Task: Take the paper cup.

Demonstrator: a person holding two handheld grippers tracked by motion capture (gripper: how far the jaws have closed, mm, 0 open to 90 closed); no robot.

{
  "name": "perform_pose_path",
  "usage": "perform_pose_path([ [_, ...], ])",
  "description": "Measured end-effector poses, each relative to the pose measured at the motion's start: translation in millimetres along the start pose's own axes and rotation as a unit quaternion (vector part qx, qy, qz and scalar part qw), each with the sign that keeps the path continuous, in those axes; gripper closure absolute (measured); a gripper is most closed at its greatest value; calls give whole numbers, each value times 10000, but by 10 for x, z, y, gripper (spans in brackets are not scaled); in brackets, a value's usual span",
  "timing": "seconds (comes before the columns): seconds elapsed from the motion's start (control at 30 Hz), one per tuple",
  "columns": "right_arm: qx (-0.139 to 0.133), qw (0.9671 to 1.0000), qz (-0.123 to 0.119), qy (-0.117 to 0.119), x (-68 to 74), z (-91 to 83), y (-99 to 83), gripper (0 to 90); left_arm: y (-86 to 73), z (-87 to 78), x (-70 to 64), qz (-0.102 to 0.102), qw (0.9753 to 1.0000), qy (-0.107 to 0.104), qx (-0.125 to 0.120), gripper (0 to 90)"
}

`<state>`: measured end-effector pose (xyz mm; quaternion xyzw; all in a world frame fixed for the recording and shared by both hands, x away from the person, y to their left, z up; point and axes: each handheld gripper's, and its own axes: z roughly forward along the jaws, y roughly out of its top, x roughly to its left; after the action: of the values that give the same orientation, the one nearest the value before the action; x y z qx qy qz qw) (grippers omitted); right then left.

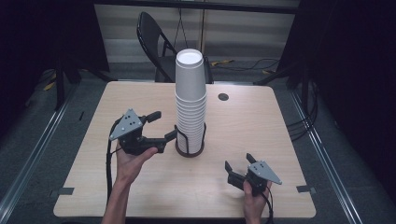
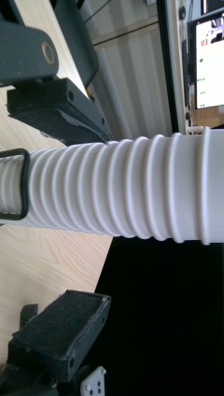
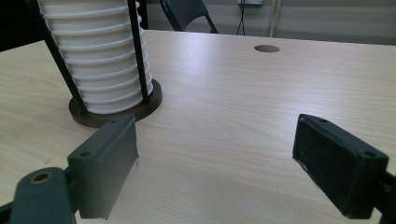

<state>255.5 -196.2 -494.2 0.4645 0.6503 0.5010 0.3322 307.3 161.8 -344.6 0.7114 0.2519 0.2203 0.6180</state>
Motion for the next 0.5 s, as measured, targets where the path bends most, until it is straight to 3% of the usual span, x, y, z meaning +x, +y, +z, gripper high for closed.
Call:
perform_pose_path([
  [0.3,5,10000,22,-13,1,-1,1,131,231,42,59,178,9998,-28,0,171],
  [0.37,3,10000,13,-15,0,-1,0,132,288,66,69,93,9999,-66,-60,172],
  [0.5,8,10000,26,-12,0,0,1,132,417,107,76,153,9998,-131,-83,164],
])
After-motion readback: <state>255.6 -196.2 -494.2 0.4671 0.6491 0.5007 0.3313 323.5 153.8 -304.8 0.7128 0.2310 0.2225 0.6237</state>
